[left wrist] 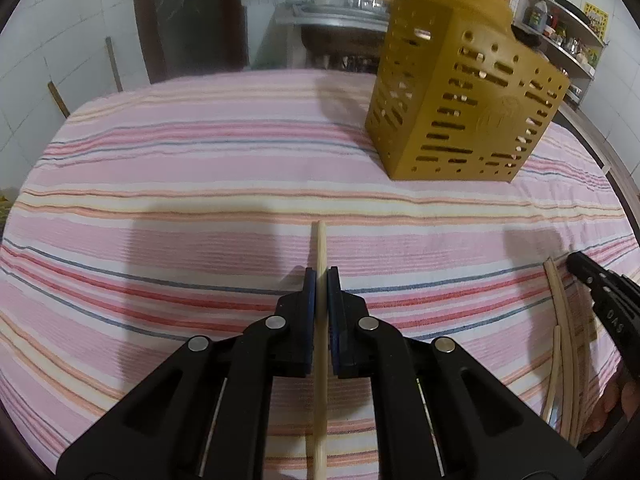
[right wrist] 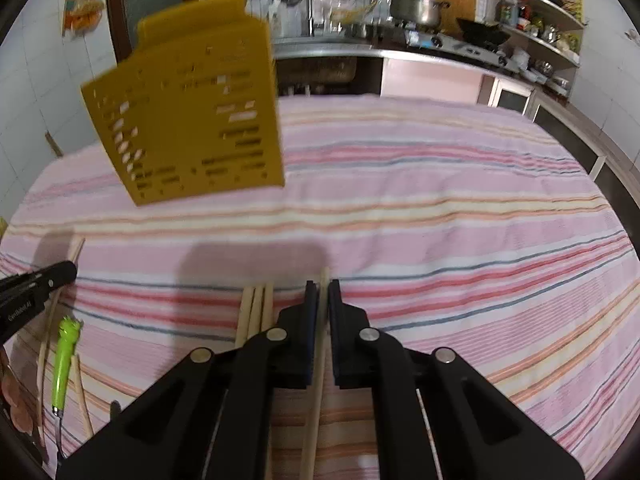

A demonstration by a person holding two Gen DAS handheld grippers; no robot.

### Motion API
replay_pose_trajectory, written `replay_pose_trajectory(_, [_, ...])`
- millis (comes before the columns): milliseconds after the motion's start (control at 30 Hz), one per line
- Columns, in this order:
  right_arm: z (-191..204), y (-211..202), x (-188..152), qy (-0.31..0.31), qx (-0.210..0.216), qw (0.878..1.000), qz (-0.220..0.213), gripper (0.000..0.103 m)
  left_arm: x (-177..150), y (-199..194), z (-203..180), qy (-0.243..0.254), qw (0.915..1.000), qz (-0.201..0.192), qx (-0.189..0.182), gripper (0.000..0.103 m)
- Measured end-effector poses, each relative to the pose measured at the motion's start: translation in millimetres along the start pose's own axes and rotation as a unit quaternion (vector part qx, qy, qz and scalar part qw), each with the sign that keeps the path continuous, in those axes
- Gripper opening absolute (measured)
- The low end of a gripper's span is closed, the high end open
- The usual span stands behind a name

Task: Organize utensils
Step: 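Lift both held chopsticks and lower them into the yellow slotted holder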

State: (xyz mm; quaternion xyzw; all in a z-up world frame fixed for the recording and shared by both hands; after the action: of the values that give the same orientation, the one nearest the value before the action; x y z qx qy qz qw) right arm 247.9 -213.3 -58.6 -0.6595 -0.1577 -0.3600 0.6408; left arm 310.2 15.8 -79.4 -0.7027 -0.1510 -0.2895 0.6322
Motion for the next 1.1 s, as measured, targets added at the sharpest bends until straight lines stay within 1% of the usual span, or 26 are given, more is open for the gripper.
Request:
replay_pose_trajectory(67, [-5, -8, 5, 0.009, 0.008, 1.0, -0.017, 0.006, -1, -12, 1, -0.004, 0.9999, -0.015, 0.0, 0.005])
replay_pose_trajectory(167, [-12, -24, 12, 0.025, 0.031, 0.998, -0.054, 0.006, 2, -34, 4, -0.018, 0.9985, -0.051, -0.006, 0.005])
replay_pose_trajectory(267, [-17, -47, 21, 0.034, 0.056, 0.992, -0.104, 0.006, 5, -54, 5, -0.022, 0.996, -0.087, 0.004, 0.005])
replay_pose_trajectory(367, [-15, -69, 25, 0.031, 0.061, 0.986, -0.154, 0.006, 7, -82, 5, -0.024, 0.9903, -0.136, 0.019, 0.005])
replay_pose_trajectory(433, [-14, -88, 27, 0.029, 0.064, 0.978, -0.194, 0.006, 8, -94, 5, -0.023, 0.9864, -0.16, 0.029, 0.005])
replay_pose_trajectory(467, [-14, -94, 28, 0.029, 0.066, 0.976, -0.207, 0.006, 8, -103, 4, -0.022, 0.9835, -0.176, 0.037, 0.005])
replay_pose_trajectory(633, [-16, -120, 30, 0.037, 0.075, 0.96, -0.269, 0.006, 8, -134, 6, -0.027, 0.9735, -0.223, 0.044, 0.005])
replay_pose_trajectory(867, [-22, -139, 26, 0.05, 0.084, 0.947, -0.307, 0.006, 6, -173, -2, -0.021, 0.9586, -0.28, 0.048, 0.005])
replay_pose_trajectory(967, [-19, -147, 26, 0.043, 0.081, 0.941, -0.327, 0.006, 4, -182, -7, -0.018, 0.954, -0.295, 0.047, 0.005])
replay_pose_trajectory(1100, [-12, -160, 23, 0.026, 0.072, 0.933, -0.353, 0.006, 5, -188, -11, -0.015, 0.9513, -0.304, 0.046, 0.005])
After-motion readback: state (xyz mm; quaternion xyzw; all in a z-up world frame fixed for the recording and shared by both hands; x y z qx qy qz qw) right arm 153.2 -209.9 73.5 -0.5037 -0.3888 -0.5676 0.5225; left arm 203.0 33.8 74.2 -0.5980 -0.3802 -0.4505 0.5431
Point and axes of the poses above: each gripper's, at about its wrist camera, not at the fingertips, and y roughly the way its jaws point, z to its left, x to its top, the point moved 4 cm from there along y, roughly the way its jaws point, and after that the axes turned 4 degrees about y, right-handed, at the moved point
